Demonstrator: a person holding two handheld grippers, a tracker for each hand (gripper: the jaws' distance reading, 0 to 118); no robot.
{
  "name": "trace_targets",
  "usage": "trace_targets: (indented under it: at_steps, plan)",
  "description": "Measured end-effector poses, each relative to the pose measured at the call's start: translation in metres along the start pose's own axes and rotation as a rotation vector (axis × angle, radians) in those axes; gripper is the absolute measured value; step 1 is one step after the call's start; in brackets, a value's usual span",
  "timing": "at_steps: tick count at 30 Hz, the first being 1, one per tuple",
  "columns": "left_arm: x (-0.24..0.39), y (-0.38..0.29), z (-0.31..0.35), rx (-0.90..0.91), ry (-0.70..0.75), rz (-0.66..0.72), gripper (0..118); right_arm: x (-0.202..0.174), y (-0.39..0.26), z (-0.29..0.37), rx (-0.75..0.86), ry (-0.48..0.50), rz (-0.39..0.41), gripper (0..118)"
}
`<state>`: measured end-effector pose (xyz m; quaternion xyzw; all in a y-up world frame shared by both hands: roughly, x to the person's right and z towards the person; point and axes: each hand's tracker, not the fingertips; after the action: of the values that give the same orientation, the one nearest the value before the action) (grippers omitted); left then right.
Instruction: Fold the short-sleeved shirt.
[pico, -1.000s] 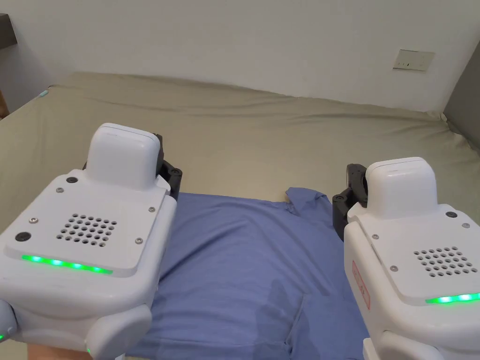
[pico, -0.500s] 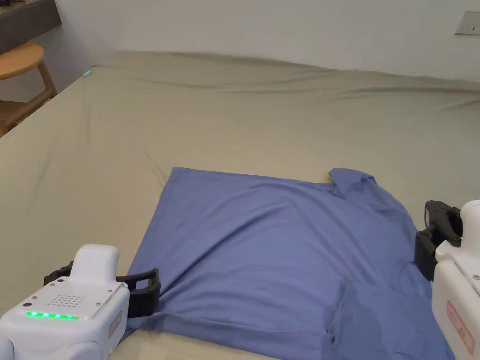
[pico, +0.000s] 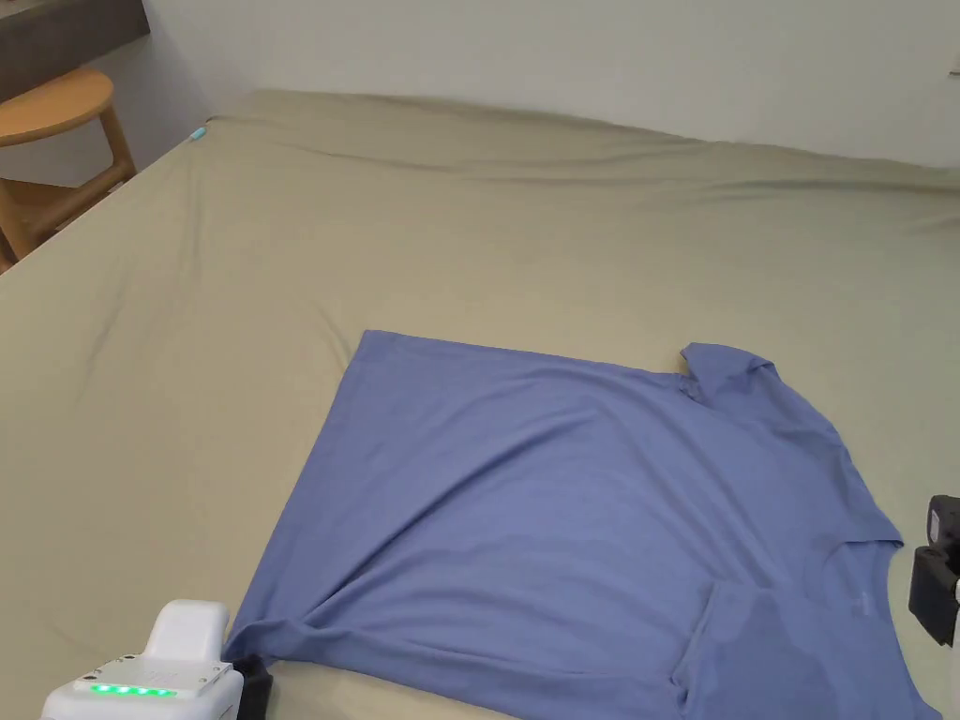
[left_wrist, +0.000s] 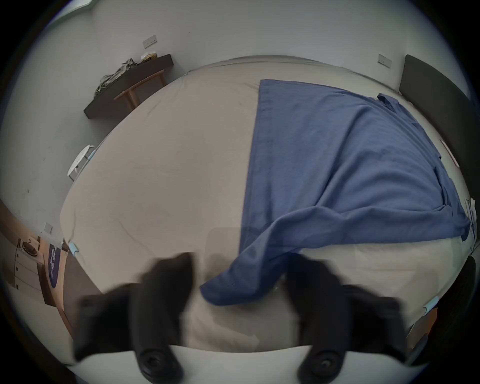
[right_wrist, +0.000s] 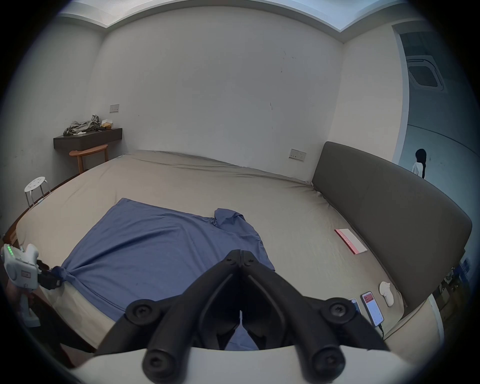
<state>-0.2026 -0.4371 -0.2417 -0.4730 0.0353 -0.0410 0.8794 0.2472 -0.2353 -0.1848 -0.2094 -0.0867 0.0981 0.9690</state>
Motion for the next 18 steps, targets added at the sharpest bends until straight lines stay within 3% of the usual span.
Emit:
trace_targets:
  at_steps: [4, 10, 14, 15, 16, 17, 18]
  plan:
    - [0.008, 0.004, 0.005, 0.032, -0.034, -0.023, 7, 0.001, -0.001, 0.0, -0.008, -0.013, 0.004, 0]
    - [-0.002, 0.02, 0.026, 0.106, -0.066, 0.072, 5, 0.02, -0.023, -0.011, -0.065, -0.043, -0.019, 0]
    - [-0.006, 0.034, 0.043, 0.148, -0.09, 0.105, 5, 0.032, -0.07, -0.034, -0.26, -0.053, -0.017, 0]
    - [-0.006, 0.037, 0.045, 0.152, -0.091, 0.104, 5, 0.03, -0.082, -0.038, -0.329, -0.045, -0.023, 5]
    - [-0.006, 0.038, 0.048, 0.158, -0.091, 0.104, 5, 0.032, -0.098, -0.043, -0.383, -0.037, -0.036, 23]
    - [-0.006, 0.04, 0.05, 0.159, -0.092, 0.105, 5, 0.035, -0.111, -0.049, -0.436, -0.032, -0.048, 52]
    - [-0.002, 0.041, 0.054, 0.16, -0.092, 0.105, 5, 0.037, -0.126, -0.055, -0.506, -0.017, -0.059, 99]
